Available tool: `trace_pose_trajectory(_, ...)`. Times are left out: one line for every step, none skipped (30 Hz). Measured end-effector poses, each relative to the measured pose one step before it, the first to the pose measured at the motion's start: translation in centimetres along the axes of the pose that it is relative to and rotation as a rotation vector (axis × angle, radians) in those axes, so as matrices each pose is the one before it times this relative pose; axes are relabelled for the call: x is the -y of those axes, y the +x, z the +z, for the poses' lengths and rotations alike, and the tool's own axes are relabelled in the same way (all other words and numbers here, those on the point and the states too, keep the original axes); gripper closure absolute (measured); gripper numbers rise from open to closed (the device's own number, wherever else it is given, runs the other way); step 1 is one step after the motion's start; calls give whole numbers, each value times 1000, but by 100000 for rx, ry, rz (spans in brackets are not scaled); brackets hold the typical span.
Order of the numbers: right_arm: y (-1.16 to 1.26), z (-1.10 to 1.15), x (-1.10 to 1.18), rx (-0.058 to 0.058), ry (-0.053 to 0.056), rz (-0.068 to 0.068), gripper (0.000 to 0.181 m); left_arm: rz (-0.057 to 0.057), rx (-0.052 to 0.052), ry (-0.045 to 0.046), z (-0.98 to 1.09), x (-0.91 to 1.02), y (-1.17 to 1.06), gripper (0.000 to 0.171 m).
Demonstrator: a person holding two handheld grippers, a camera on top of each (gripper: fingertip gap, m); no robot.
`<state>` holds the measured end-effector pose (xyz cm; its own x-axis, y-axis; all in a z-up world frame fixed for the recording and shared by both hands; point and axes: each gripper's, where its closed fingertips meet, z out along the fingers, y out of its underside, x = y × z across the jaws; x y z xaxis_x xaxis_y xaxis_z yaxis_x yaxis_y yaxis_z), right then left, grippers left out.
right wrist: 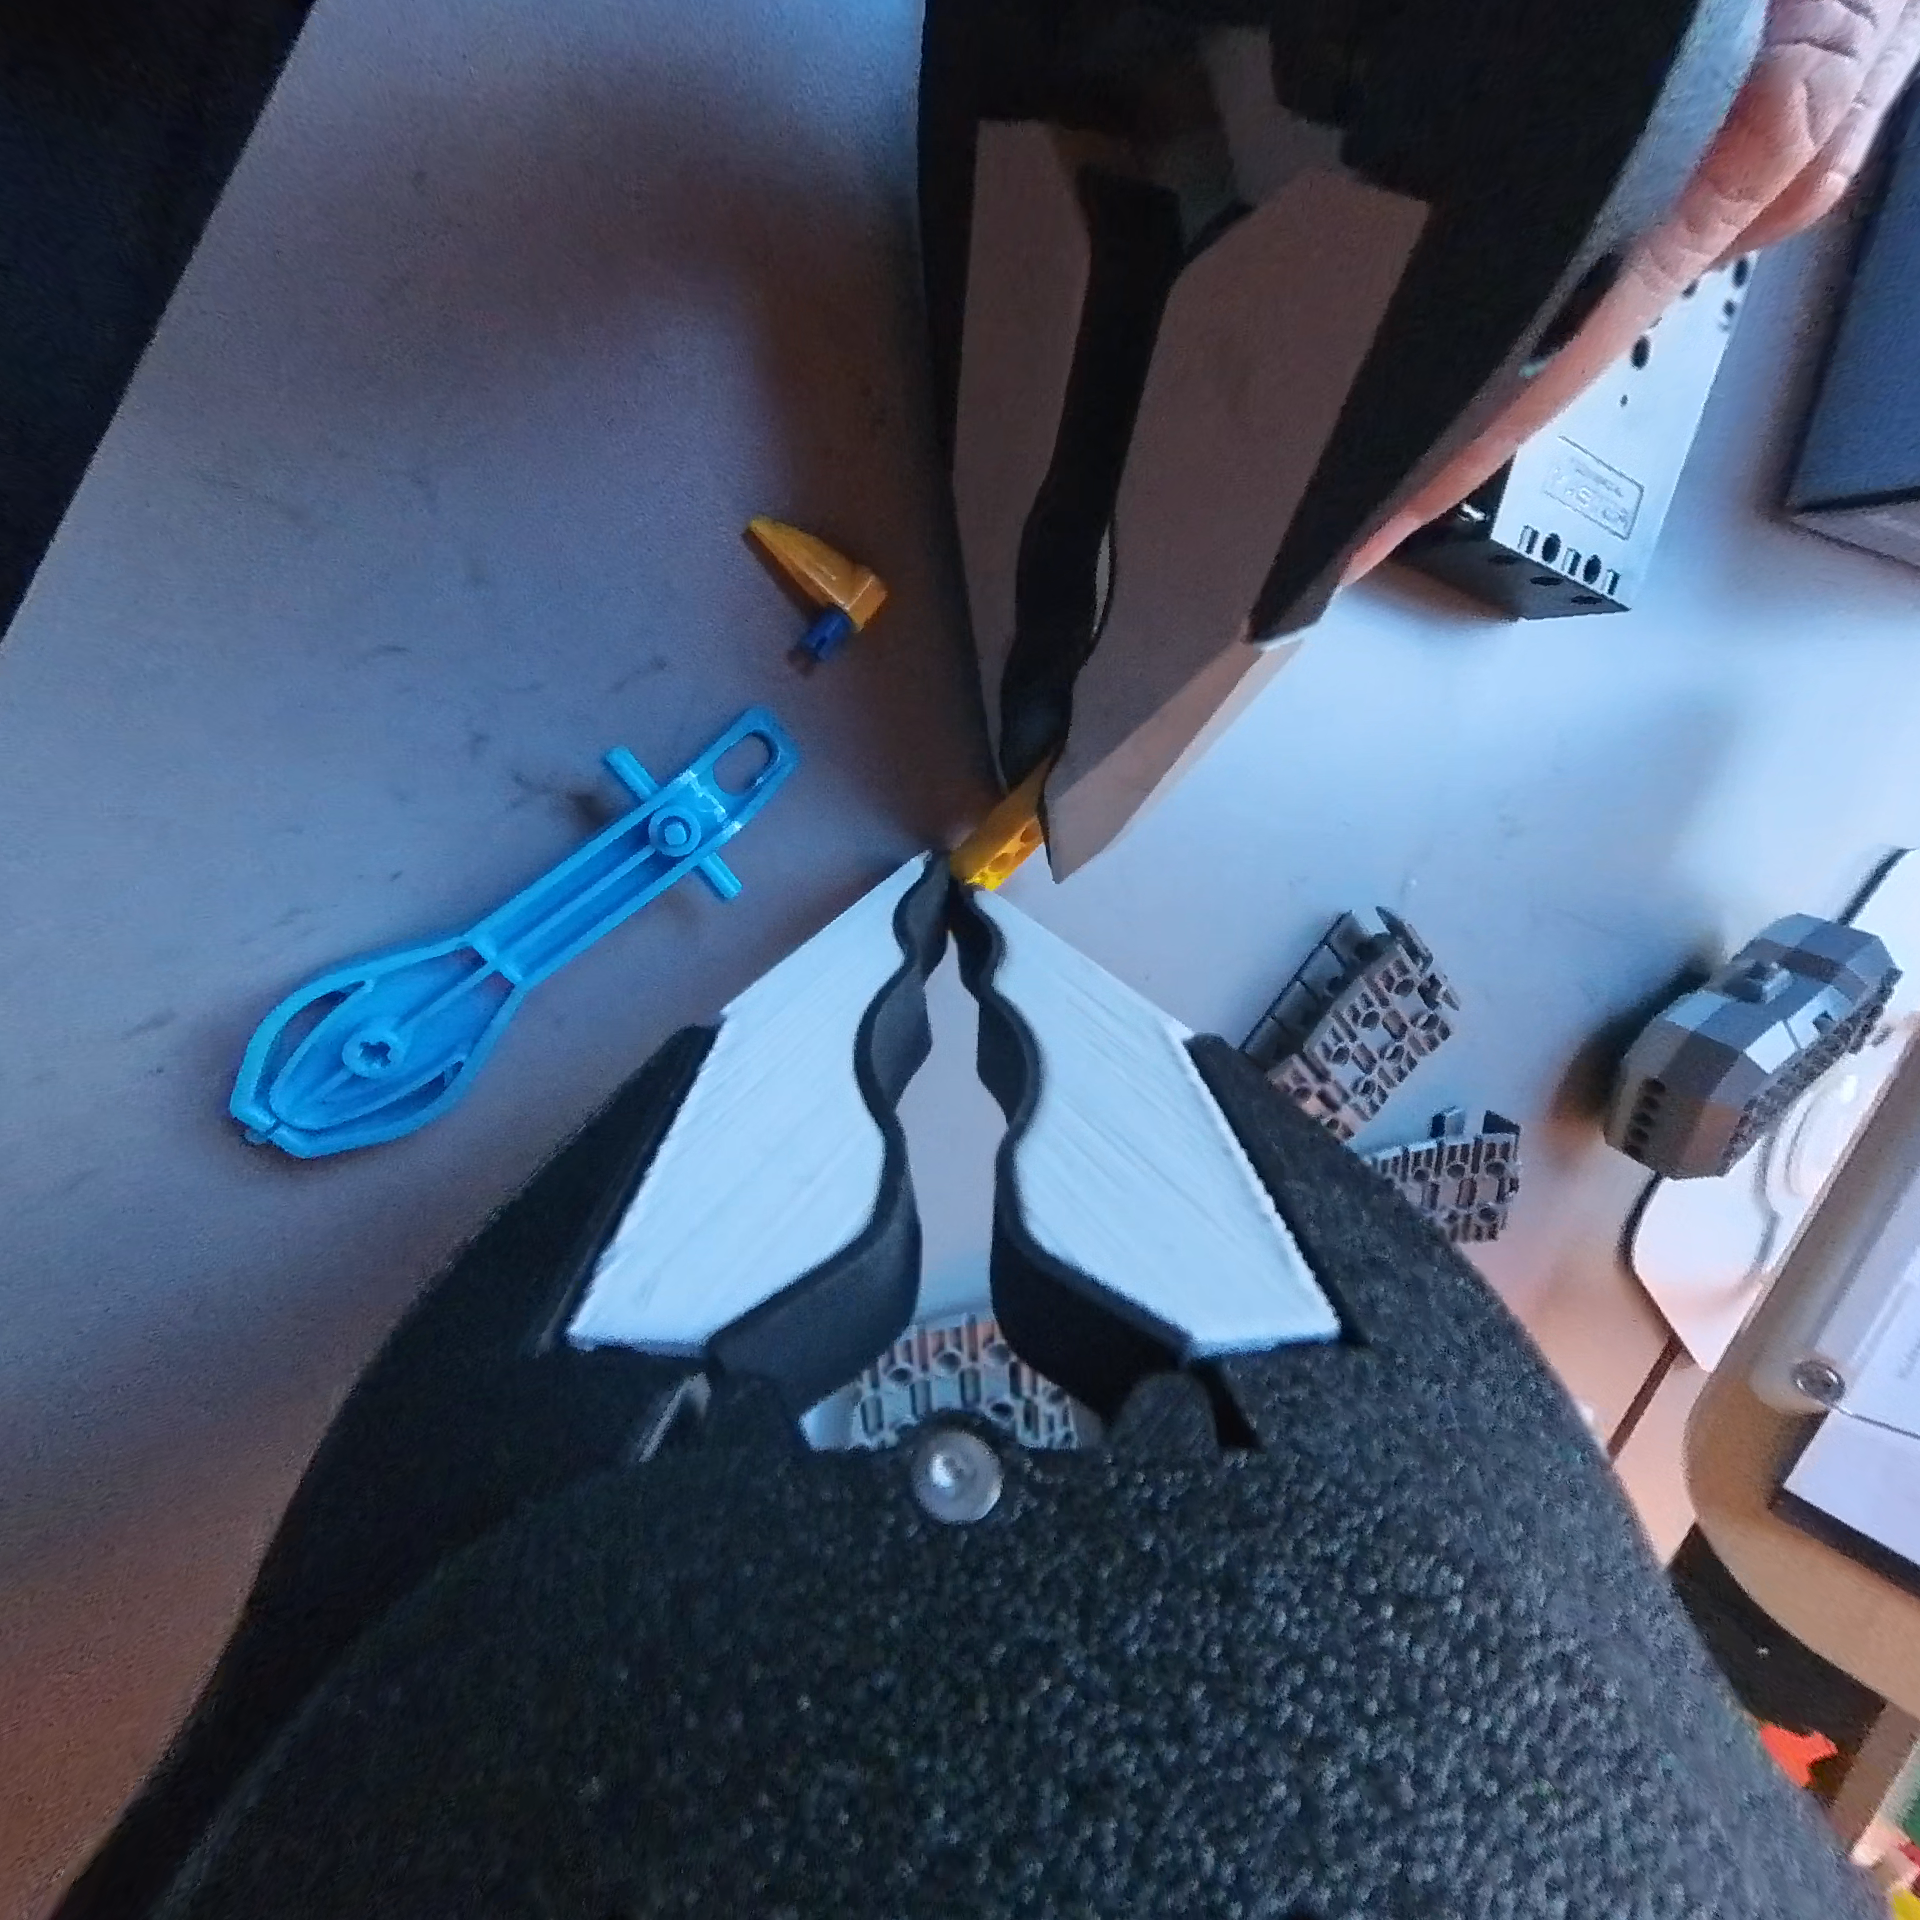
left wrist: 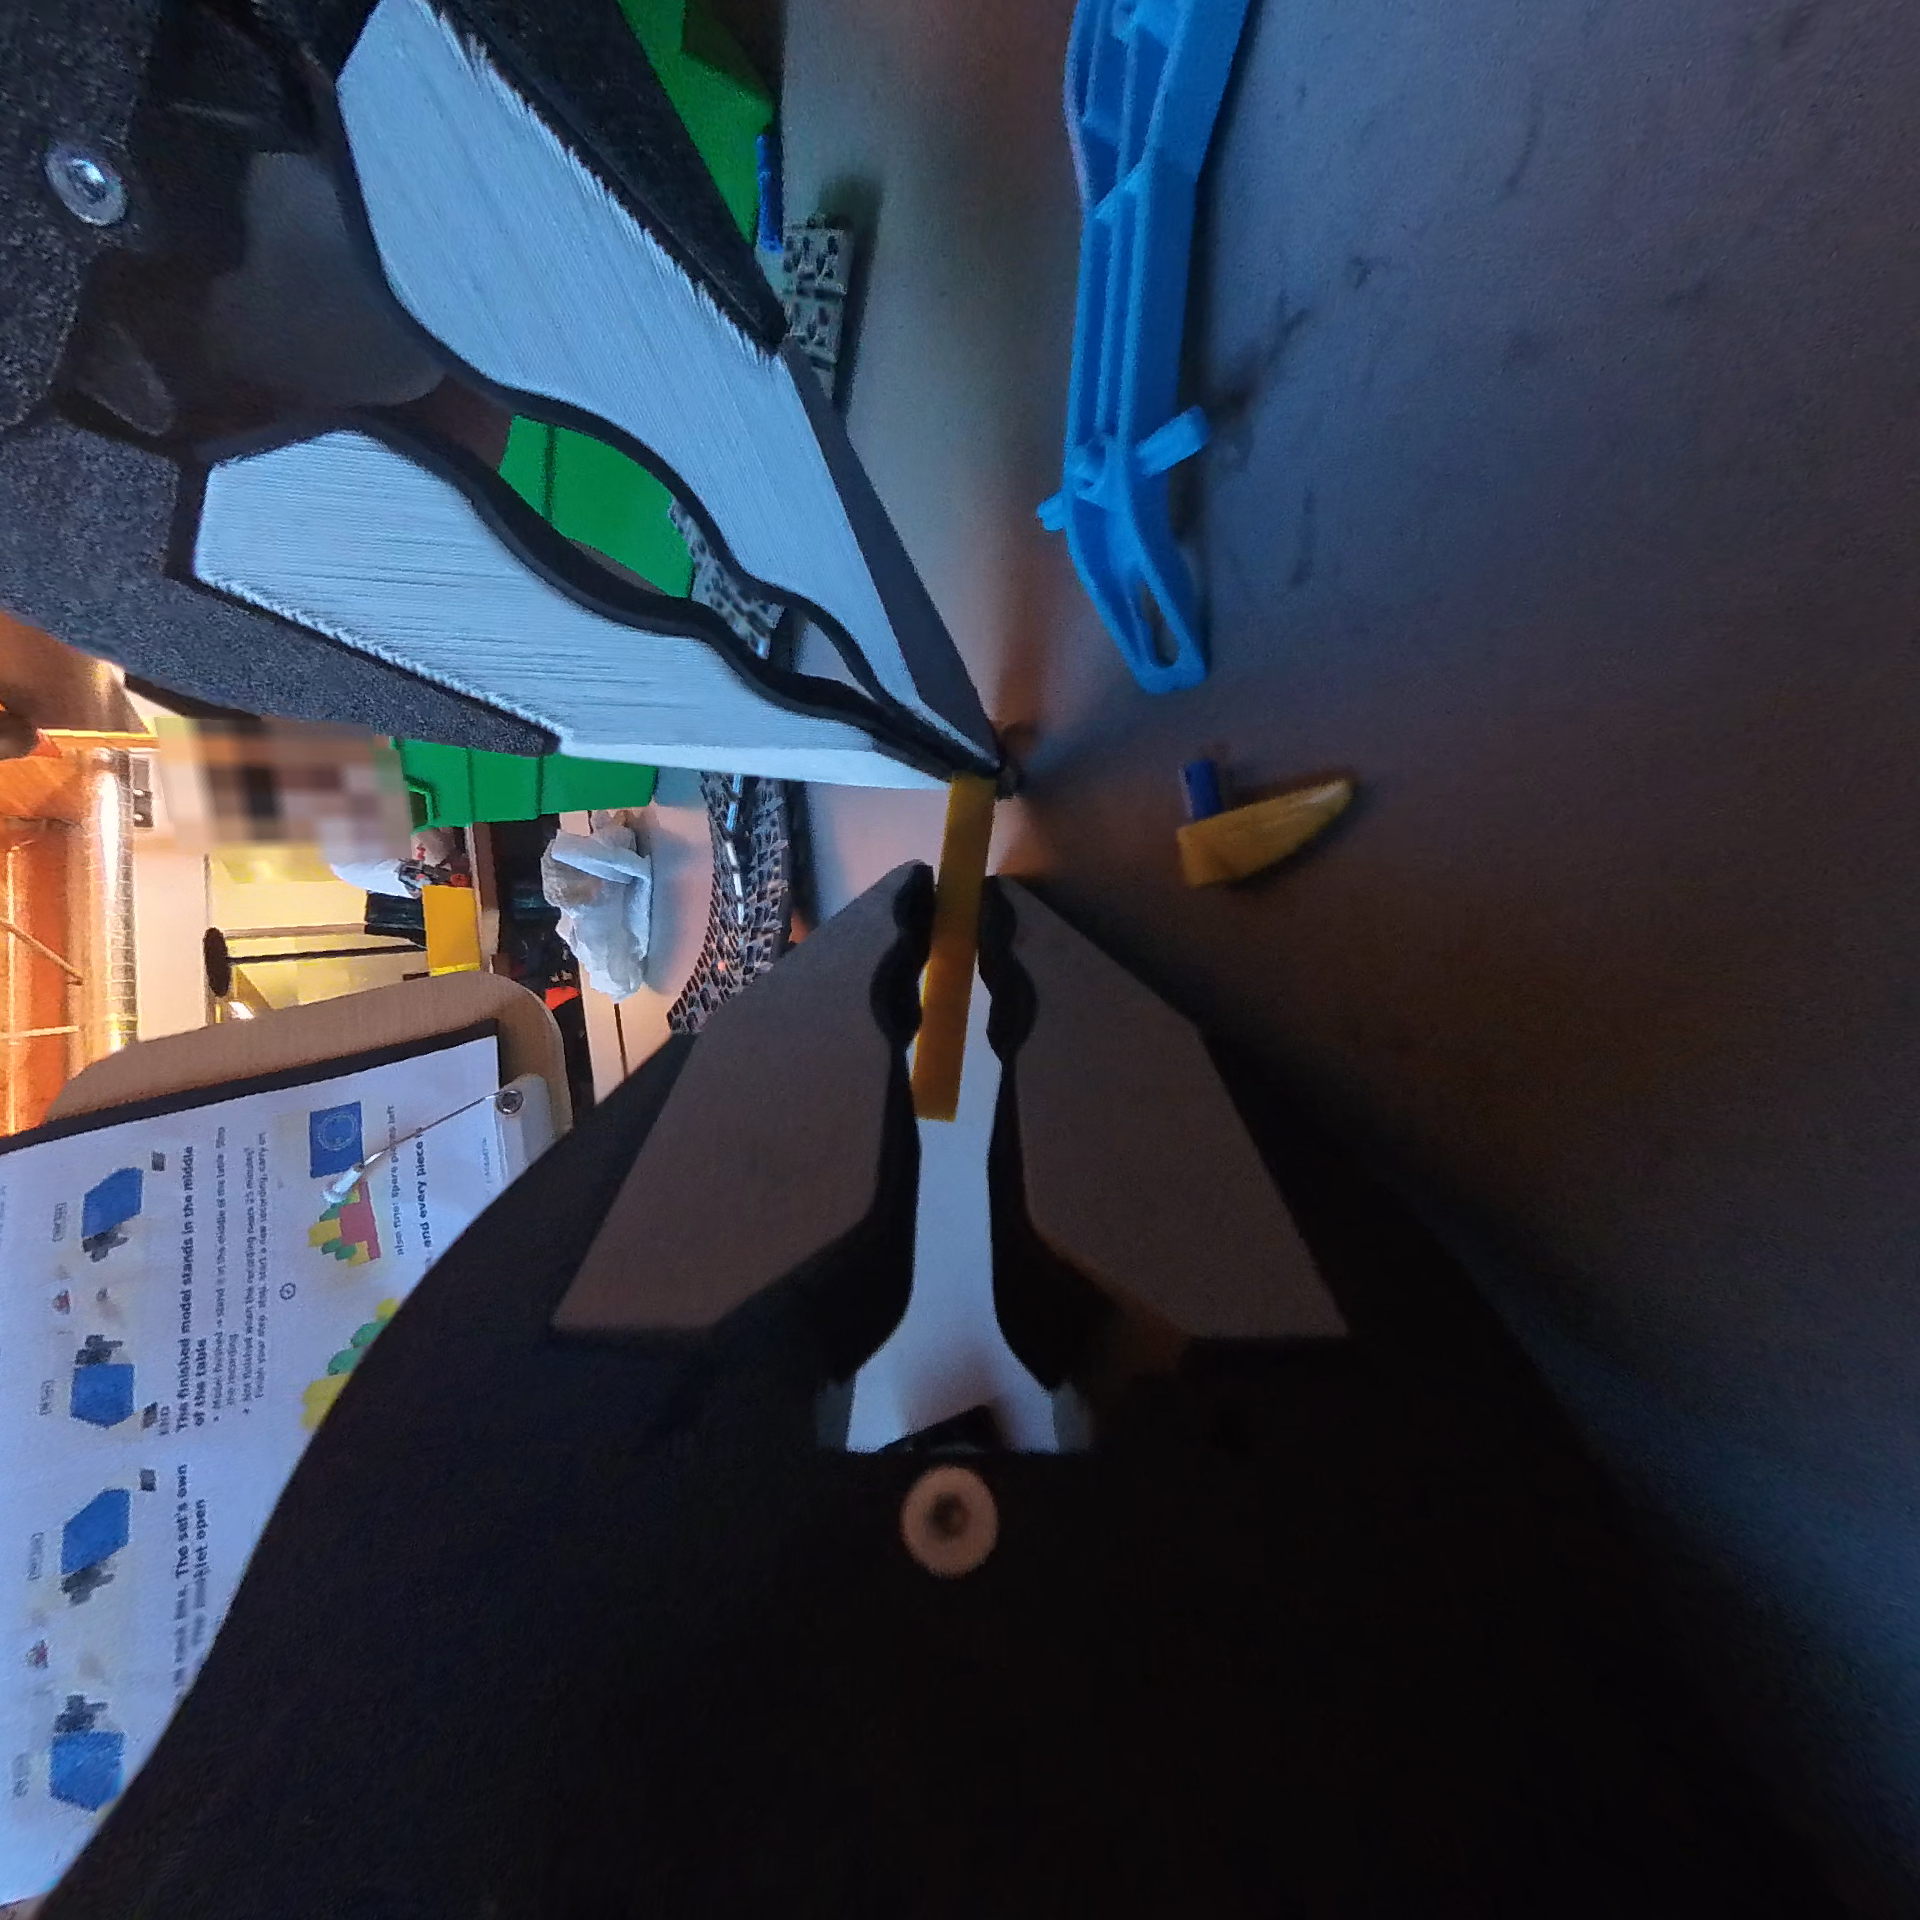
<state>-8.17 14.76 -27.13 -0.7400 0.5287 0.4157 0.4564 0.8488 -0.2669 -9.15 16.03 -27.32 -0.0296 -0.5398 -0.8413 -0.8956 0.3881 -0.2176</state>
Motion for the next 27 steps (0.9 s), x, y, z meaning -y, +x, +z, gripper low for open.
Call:
trace_pose_trajectory(2, 7, 5, 1258, -373, -666, 181, -1159, -325, -165, 14, -7, -15, 164)
trace_pose_trajectory(-12, -3, -6, 1047, -335, -946, 181, -807, -273, -27, 3, -8, -5, 164)
trace_pose_trajectory(-8, 7, 8, 1174, -191, -829, 181, -502, -166, -152, 3, -7, -6, 164)
trace_pose_trajectory(-2, 0, -1, 1456, 3, -651, 181, -199, -65, -176, 1, 2, -13, 164)
trace_pose_trajectory(-9, -3, 15, 1676, 57, -481, 181, -334, -154, -203, 4, -16, -11, 164)
trace_pose_trajectory(-5, 3, 2, 1729, 220, -362, 181, -247, -210, -282, 7, -8, -9, 164)
trace_pose_trajectory(-11, 6, -8, 1723, 463, -214, 181, 292, 112, -431, 12, -25, -3, 164)
trace_pose_trajectory(-9, -1, 7, 1720, 549, -198, 181, 231, 84, -204, 4, -15, -12, 164)
trace_pose_trajectory(-12, 4, 5, 1750, 388, -520, 181, 45, 53, -130, -3, 1, 3, 164)
trace_pose_trajectory(-17, 5, 2, 1948, 288, -499, 181, 56, 11, -41, -3, -6, -5, 164)
trace_pose_trajectory(-19, 1, 8, 2193, 460, -261, 181, 30, -78, -106, -1, -7, -5, 164)
trace_pose_trajectory(-16, 1, 0, 2383, 308, -565, 181, 497, 142, -250, -3, 3, -5, 164)
trace_pose_trajectory(-22, -10, -11, 2599, -305, -1145, 181, 657, 313, -343, -2, -13, -10, 164)
trace_pose_trajectory(-23, 7, -6, 2771, -882, -1537, 181, 331, 238, -281, -5, -12, 1, 164)
trace_pose_trajectory(-18, 8, -5, 2870, -1039, -1525, 181, -63, 53, 54, -5, 1, -11, 164)
trace_pose_trajectory(-26, 6, -9, 2933, -679, -1101, 181, -118, -11, -50, 7, -12, -9, 164)
trace_pose_trajectory(-15, -5, -17, 2906, -502, -799, 181, 26, 106, -212, -2, -14, -9, 164)
trace_pose_trajectory(-18, 0, -4, 2606, -634, -707, 181, -309, 3, 84, 3, -9, -6, 164)
trace_pose_trajectory(-21, 7, 2, 2127, -417, -491, 181, -81, 56, -33, -7, -2, -11, 164)
trace_pose_trajectory(-12, -2, -10, 1767, 56, -155, 181, 133, 169, -213, 5, -5, -3, 164)
trace_pose_trajectory(-15, -3, -12, 1635, 402, 143, 181, -259, -12, 144, 7, -1, -7, 164)
trace_pose_trajectory(-13, -4, -8, 1743, 418, 351, 181, 15, -16, 206, 4, 0, -12, 164)
trace_pose_trajectory(-14, -5, 3, 1758, 192, 383, 181, 155, 65, 0, -3, 1, -6, 164)
trace_pose_trajectory(-3, -10, 3, 1832, 180, 1605, 181, -275, 53, 15, -6, -6, -10, 164)
trace_pose_trajectory(-38, -10, 0, 2229, 621, 5078, 181, -677, 83, 285, -6, -4, -8, 164)
trace_pose_trajectory(-26, -64, -85, 2035, 116, 8437, 181, -1704, -453, 905, -23, 79, 4, 164)
trace_pose_trajectory(229, -150, -313, -1166, -2132, 8820, 181, -4286, -561, -376, 64, -106, -103, 164)
